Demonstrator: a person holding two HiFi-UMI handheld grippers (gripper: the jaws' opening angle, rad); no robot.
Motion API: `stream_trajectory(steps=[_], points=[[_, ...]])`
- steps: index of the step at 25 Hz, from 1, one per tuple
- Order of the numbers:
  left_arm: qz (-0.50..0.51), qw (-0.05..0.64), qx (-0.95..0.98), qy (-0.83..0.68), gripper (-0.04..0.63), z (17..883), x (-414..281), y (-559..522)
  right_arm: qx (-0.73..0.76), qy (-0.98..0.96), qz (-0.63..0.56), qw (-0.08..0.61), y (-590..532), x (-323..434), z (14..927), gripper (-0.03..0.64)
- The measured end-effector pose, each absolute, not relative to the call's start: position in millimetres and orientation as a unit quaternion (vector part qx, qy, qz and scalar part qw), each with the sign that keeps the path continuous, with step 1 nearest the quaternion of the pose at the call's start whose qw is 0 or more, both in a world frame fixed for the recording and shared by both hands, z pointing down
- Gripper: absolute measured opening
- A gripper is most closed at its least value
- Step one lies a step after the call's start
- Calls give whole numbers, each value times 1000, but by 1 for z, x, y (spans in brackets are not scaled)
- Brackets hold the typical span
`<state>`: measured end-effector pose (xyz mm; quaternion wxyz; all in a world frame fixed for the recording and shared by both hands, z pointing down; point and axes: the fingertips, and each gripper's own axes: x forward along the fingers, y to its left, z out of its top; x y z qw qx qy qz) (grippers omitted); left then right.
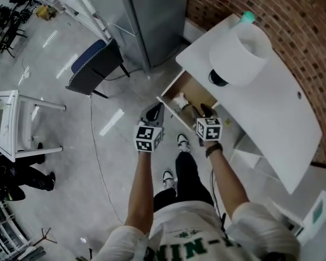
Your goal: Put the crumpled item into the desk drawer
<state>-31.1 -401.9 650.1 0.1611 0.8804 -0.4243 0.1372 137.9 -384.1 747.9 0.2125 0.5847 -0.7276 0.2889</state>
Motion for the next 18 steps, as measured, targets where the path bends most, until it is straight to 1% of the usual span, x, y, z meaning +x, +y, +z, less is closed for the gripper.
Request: stream_trajectory(steps=[6, 11, 15, 18], points=[[122, 158, 872, -447, -8, 599, -43, -385, 597, -732, 253, 208, -354, 135, 681, 164], [110, 136, 873, -455, -8, 555, -50, -357, 625, -730, 211, 177, -328, 137, 620, 163], [106, 119, 876, -455, -8, 521, -61, -334, 637, -735, 170, 160, -309, 141, 574, 125], [96, 103, 877, -460, -8, 495, -69, -322, 638, -744, 146, 131, -298, 131, 537, 93]])
